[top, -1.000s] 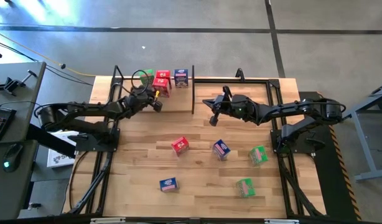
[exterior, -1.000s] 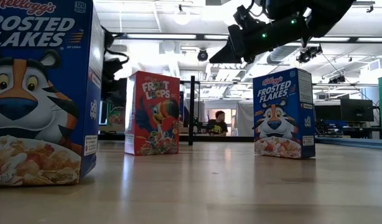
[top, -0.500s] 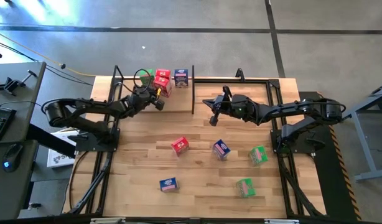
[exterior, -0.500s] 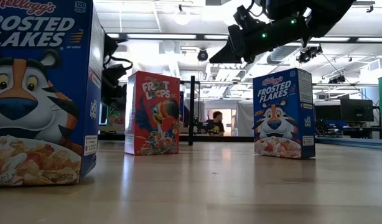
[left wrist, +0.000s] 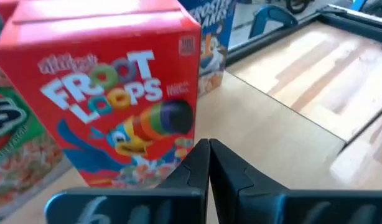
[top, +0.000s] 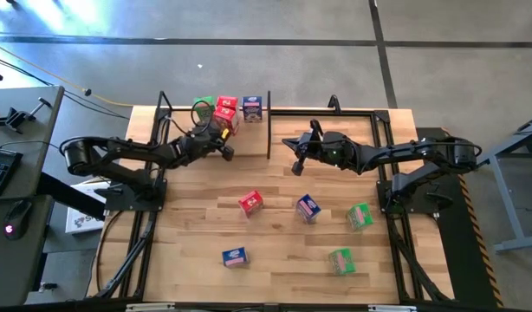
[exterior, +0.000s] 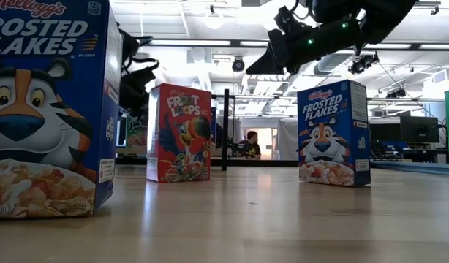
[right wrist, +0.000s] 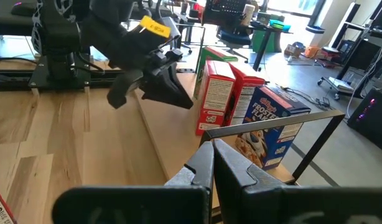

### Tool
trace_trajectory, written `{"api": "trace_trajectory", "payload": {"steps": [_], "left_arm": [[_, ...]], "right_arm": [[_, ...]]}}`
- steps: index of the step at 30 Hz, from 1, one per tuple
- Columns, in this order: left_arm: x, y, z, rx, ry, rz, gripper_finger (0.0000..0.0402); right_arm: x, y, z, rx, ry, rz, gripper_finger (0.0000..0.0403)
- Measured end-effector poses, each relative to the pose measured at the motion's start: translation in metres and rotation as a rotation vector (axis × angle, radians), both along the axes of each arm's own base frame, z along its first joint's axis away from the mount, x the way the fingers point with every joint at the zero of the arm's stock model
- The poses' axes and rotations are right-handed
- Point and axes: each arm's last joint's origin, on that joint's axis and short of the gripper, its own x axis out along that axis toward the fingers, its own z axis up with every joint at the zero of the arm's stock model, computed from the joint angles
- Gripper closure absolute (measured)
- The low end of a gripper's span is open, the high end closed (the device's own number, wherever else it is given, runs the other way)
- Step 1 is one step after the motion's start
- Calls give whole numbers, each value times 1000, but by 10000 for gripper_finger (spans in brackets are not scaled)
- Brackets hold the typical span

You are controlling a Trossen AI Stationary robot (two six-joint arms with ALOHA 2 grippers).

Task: Stack cereal on shelf
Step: Put the top red cereal box on the shelf aligned with the red cereal box

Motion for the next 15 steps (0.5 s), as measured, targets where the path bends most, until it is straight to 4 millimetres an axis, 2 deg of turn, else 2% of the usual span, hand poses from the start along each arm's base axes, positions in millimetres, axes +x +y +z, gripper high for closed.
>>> {"api": "trace_trajectory", "payload": {"steps": [8,15], "left_arm": [[13,16,2,39,9,-18,401],[21,20,6,49,10,-22,401]], "right_arm": [[0,0,0,2,-1,0,403],[0,0,0,3,-1,0,403]]}}
